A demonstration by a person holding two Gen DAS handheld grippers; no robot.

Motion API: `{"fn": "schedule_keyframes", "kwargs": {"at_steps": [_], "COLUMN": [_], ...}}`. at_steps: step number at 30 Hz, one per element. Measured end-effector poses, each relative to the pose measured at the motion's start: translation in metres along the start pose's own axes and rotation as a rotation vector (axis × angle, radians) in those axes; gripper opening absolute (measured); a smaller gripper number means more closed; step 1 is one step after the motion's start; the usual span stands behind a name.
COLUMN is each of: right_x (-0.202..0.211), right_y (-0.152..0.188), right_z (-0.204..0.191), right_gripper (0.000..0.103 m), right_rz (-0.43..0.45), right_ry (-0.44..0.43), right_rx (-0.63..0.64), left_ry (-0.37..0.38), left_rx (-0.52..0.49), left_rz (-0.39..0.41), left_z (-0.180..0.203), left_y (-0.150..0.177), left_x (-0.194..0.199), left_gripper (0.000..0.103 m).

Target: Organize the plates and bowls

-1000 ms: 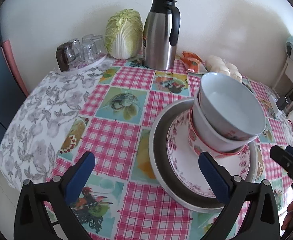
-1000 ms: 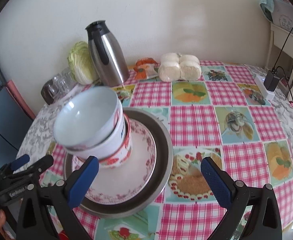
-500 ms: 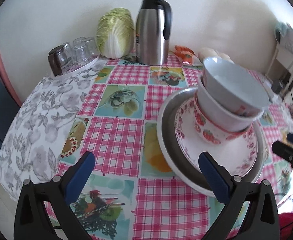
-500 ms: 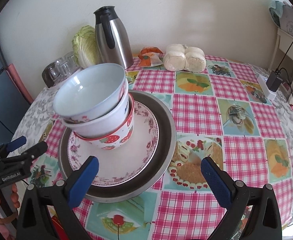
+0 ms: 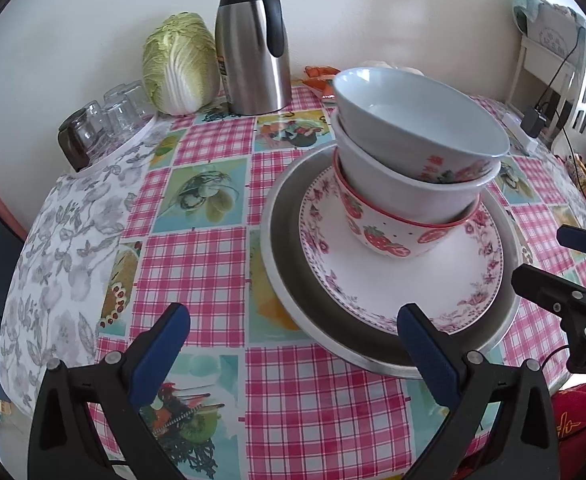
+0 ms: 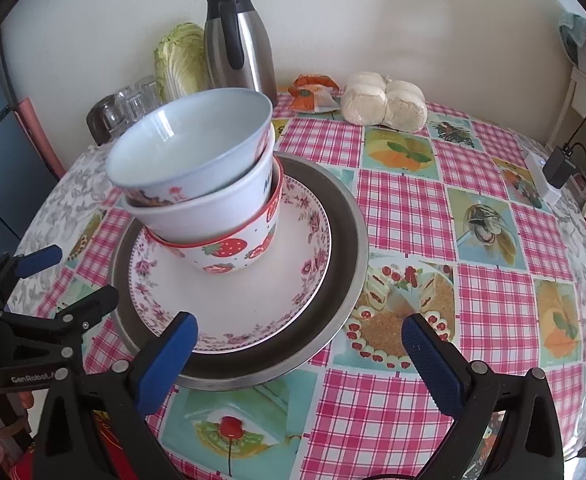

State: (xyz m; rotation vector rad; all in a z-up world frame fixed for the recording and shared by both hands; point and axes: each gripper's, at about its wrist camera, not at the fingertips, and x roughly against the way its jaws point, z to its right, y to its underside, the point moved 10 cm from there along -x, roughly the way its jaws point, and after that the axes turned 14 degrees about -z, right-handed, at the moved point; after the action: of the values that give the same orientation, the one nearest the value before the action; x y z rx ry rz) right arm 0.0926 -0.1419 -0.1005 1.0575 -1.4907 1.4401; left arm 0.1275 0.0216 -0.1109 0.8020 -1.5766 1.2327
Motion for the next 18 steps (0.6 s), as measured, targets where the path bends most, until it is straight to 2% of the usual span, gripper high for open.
{"fn": "schedule_keyframes", "kwargs": {"at_steps": [18], "right_x": [-0.0043], "right_y": [0.0007], "right_z": [-0.0033], "right_gripper": [0.103], "right_rz": [-0.012], "right_ry": [0.004], "right_rx": [0.017], "left_ry": [0.001], "left_rx": [0.019], "left_rz": [-0.010], "left_z": [-0.0042], "left_y": [0.0006], "left_x": [-0.0018], "left_gripper": [0.103]}}
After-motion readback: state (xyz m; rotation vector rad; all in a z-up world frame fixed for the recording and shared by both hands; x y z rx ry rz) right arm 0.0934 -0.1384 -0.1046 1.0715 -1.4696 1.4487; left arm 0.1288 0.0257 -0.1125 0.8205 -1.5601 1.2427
